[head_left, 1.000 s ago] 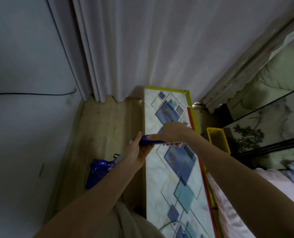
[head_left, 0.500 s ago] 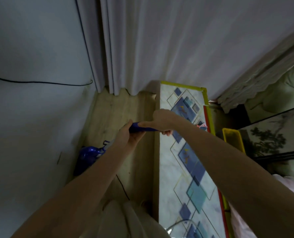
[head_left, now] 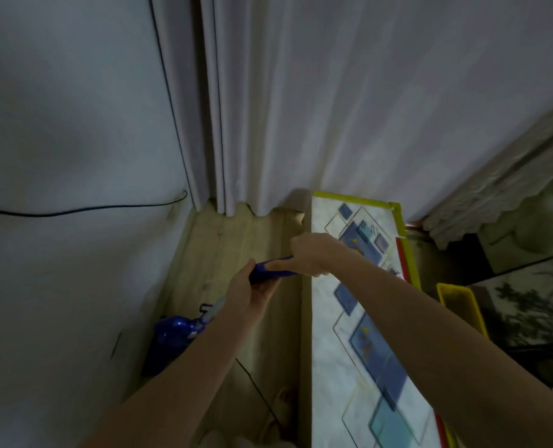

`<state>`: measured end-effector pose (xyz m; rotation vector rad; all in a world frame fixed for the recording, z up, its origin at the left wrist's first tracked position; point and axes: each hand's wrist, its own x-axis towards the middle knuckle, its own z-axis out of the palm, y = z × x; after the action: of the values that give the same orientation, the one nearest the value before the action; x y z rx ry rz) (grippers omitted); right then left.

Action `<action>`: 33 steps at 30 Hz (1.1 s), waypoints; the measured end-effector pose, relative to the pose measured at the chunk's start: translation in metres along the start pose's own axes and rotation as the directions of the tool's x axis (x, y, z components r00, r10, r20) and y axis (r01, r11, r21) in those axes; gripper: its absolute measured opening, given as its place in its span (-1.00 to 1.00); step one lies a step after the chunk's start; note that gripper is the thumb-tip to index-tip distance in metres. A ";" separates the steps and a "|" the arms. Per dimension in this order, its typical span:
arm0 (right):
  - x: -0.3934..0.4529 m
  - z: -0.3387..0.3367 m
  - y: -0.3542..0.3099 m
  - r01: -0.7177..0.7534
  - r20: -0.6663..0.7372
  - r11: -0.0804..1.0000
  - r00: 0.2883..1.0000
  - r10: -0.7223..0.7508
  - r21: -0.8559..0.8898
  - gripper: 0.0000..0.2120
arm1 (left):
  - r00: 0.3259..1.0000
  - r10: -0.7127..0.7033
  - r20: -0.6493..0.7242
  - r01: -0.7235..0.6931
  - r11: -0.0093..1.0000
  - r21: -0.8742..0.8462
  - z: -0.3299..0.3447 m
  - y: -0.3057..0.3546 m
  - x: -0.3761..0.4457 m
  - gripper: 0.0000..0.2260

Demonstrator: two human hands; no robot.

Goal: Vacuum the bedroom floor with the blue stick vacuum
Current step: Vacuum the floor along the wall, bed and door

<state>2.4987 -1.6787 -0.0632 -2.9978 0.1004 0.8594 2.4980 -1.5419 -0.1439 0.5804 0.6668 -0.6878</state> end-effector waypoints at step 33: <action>-0.006 0.064 0.149 -0.154 -0.035 0.972 0.986 0.163 0.177 -0.33 | 0.991 -0.067 -0.114 0.106 0.916 0.387 0.085 -0.099 0.056 -0.91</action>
<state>2.4497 -1.8242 -0.1149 -2.8766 0.3997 0.7449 2.4893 -1.6829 -0.1540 0.9657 0.6526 -0.8898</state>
